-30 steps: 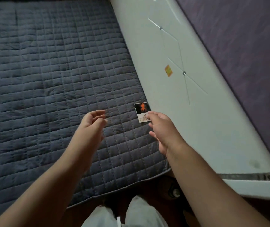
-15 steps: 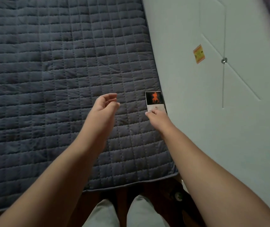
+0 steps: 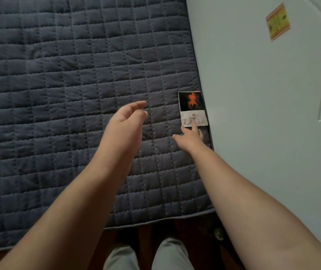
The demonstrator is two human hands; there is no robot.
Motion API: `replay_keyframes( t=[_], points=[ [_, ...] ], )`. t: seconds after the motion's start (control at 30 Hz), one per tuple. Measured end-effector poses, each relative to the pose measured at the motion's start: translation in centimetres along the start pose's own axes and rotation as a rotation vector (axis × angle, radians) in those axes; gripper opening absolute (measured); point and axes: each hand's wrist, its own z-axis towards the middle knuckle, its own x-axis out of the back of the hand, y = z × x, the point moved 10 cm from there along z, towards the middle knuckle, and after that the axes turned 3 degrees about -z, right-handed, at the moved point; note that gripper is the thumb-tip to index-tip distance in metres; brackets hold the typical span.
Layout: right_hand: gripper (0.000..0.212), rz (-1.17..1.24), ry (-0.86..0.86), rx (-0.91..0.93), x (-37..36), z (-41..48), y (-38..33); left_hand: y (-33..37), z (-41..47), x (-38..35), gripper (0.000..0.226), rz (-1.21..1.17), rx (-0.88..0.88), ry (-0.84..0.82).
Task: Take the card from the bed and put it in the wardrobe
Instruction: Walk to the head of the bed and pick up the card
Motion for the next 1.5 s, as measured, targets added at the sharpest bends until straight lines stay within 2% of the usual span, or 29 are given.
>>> replay_keyframes(
  t=[0.2,0.43,0.6,0.73,0.93,1.07,1.13,1.3,1.5],
  points=[
    [0.071,-0.088,-0.082,-0.04,-2.8,4.1,0.6,-1.4,2.4,-1.7,0.032,0.0,0.004,-0.002],
    [0.083,-0.085,-0.066,-0.064,-2.4,5.2,2.5,-1.9,3.0,-2.2,0.032,0.021,0.039,0.002],
    [0.07,-0.154,-0.084,0.002,-1.6,4.9,1.4,-0.7,2.7,-2.6,0.031,0.038,0.002,-0.007],
    [0.078,-0.161,-0.07,-0.002,-1.7,5.7,0.5,-0.5,2.8,-2.9,0.031,0.02,-0.025,-0.02],
    [0.079,-0.061,0.101,0.114,0.6,3.2,-2.6,-0.6,2.1,-2.1,0.032,-0.031,-0.006,-0.019],
    [0.077,0.219,0.222,0.191,3.9,-0.5,-3.9,0.5,1.0,-1.3,0.032,-0.032,-0.017,-0.011],
    [0.072,0.389,0.281,0.229,5.8,-3.1,-4.4,1.4,0.2,-1.2,0.032,-0.046,-0.032,-0.02],
    [0.051,0.546,0.423,0.368,9.5,-10.0,-5.5,5.1,-2.2,0.0,0.036,-0.07,-0.112,-0.03],
    [0.024,0.513,0.701,0.593,15.2,-21.4,-6.4,10.0,-7.5,1.8,0.039,0.004,-0.227,-0.127]
  ],
)
